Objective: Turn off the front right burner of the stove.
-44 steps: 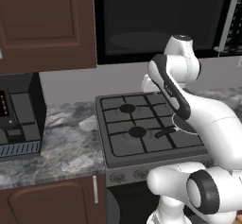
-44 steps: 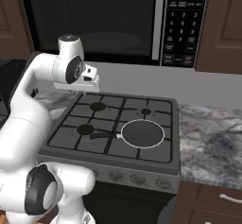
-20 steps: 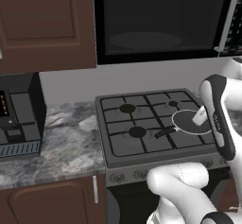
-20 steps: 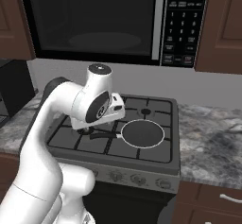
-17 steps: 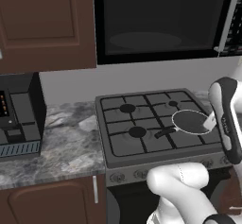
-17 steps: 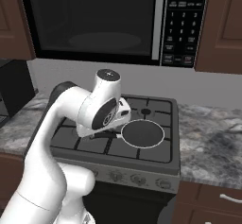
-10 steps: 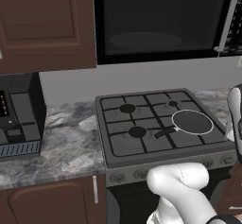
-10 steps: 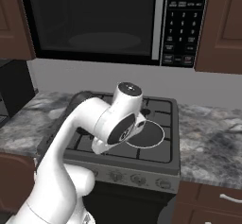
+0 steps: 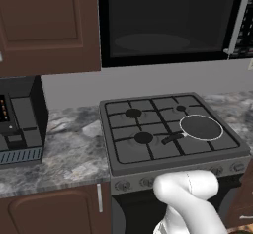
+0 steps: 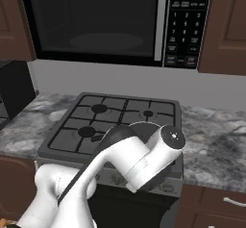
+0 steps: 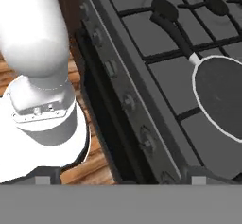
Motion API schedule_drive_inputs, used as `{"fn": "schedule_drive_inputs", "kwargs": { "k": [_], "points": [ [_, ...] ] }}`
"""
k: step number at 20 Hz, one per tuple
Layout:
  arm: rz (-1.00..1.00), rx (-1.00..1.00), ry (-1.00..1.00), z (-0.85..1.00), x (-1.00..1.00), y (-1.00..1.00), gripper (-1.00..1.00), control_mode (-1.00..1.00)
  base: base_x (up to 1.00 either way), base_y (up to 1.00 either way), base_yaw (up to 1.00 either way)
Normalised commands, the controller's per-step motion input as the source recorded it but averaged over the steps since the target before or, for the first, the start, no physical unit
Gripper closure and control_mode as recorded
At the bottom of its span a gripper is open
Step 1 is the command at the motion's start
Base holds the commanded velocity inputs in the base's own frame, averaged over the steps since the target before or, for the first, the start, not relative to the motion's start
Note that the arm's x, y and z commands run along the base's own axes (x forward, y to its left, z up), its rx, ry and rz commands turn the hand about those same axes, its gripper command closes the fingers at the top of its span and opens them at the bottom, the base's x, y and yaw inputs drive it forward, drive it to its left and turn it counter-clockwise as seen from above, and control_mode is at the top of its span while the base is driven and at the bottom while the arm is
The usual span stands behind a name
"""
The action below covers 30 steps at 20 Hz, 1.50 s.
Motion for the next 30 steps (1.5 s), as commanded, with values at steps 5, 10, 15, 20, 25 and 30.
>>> {"fn": "schedule_drive_inputs", "kwargs": {
  "k": [5, 10, 15, 20, 25, 30],
  "points": [
    [0.24, -0.05, -0.41, -0.67, -0.03, 0.05, -1.0, -1.0, 0.0, 0.0, 0.0],
    [0.03, -0.05, -0.35, -0.45, 0.03, 0.06, -1.0, -1.0, 0.0, 0.0, 0.0],
    [0.0, 0.0, -0.33, -0.47, 0.0, -0.38, -1.0, -1.0, 0.0, 0.0, 0.0],
    [0.0, -0.06, -0.25, -0.51, 0.02, -0.19, -1.0, -1.0, 0.0, 0.0, 0.0],
    [0.0, -0.07, -0.1, -0.36, 0.2, -0.2, -1.0, -1.0, 0.0, 0.0, 0.0],
    [0.01, -0.1, -0.04, -0.16, 0.05, -0.17, -1.0, -1.0, 0.0, 0.0, 0.0]
  ]
}}
